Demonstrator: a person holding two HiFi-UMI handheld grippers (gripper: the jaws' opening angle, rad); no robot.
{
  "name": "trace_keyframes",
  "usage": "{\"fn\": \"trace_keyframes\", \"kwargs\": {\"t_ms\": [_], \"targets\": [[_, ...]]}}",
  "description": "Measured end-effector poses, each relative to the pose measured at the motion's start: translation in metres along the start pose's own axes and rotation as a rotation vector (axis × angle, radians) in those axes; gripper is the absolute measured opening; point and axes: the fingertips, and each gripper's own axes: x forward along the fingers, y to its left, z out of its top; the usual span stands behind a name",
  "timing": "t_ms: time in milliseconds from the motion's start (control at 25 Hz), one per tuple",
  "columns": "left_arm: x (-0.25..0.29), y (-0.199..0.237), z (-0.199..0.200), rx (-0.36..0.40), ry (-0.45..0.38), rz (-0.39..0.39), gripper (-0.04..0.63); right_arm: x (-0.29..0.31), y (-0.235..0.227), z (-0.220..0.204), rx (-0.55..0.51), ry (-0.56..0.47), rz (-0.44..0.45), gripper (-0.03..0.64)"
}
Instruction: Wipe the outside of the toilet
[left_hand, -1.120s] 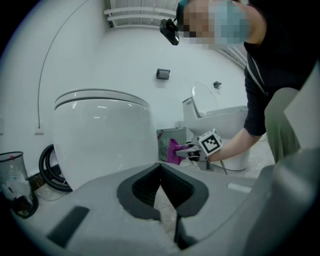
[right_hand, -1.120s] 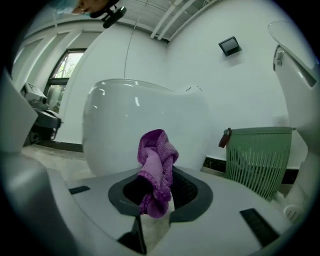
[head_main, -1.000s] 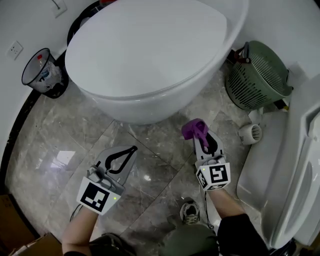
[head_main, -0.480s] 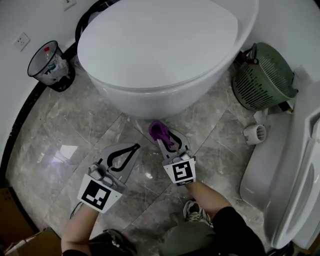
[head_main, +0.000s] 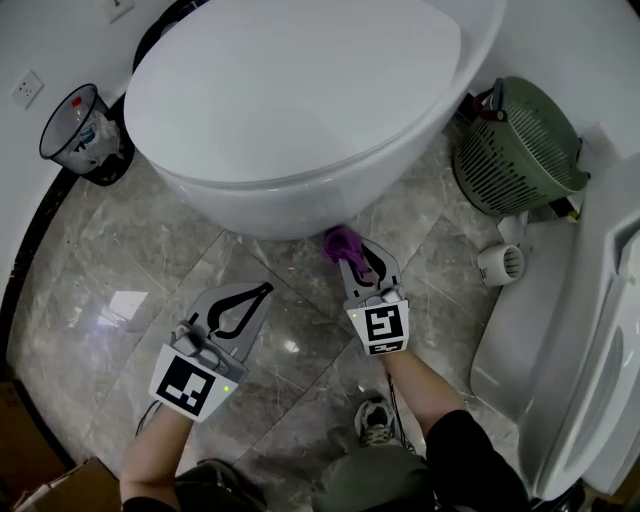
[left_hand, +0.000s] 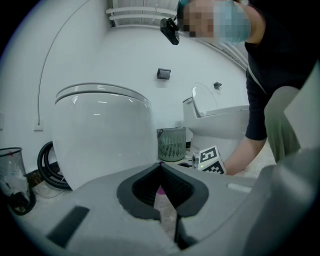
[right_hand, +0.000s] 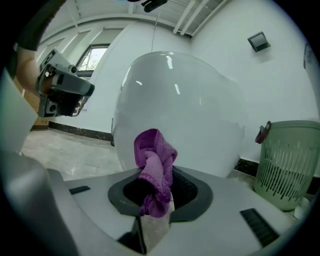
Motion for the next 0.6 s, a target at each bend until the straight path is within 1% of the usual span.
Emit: {"fn": "trace_keyframes", "kwargs": {"t_ms": [120,280,440,600], "targets": [[0.009,-0.005,-0.002,-0.01,0.006,-0.012,0.006,0.001,-0.046,-0.012,0.017,0.022,-0.086,0.089],[0.021,-0.012,-0.007,-0.017,0.028,-0.027,0.006,0.018,-0.118,-0.027,0.005,0.067,-0.205,0.089],[0.027,-0.015,-0.009,-0.008,0.047,-0.032,0.006,0.038,-0.173,-0.035,0.007,0.116,-0.282,0.089],[0.029,-0.016,-0.012,-0.01,0.065,-0.03,0.006,0.05,-0.213,-0.046,0.109,0.151,-0.372,0.089]]}}
